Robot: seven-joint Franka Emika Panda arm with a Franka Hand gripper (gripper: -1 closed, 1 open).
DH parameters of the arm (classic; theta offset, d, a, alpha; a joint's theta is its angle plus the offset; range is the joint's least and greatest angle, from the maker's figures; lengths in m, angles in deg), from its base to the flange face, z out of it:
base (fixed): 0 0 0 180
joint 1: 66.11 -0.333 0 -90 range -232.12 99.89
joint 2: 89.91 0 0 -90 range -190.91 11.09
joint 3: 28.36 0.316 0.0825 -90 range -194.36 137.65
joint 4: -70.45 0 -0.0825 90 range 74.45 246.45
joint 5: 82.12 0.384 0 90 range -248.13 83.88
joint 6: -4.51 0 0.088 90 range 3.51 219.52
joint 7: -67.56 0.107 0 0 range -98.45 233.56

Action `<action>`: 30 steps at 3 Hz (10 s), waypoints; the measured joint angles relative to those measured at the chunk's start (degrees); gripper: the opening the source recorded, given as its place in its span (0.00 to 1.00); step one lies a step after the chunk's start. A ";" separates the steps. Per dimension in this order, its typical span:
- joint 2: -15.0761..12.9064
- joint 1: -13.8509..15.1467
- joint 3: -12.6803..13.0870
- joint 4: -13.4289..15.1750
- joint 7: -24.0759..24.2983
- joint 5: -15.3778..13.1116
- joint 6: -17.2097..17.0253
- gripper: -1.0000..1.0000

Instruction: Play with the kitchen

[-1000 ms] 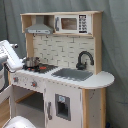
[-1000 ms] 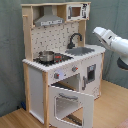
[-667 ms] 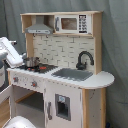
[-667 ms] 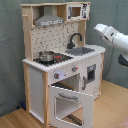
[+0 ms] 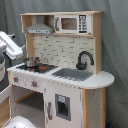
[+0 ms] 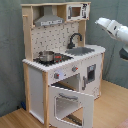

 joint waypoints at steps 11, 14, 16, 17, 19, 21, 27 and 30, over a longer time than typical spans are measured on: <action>-34.48 5.20 -9.74 -13.38 -49.29 -0.05 13.67 1.00; -43.23 14.53 -3.87 -19.84 -56.10 -0.06 13.61 1.00; -48.00 21.85 2.22 -25.92 -56.06 -0.05 13.53 1.00; -49.51 25.81 6.29 -28.29 -55.57 -0.01 13.50 1.00; -50.16 33.75 13.59 -32.68 -53.71 0.05 13.02 1.00; -50.15 41.12 19.88 -36.93 -49.66 0.08 11.49 1.00; -50.01 23.04 5.49 -28.35 -51.17 0.10 13.19 0.00; -48.07 11.01 -4.93 -20.98 -53.36 0.08 16.78 0.00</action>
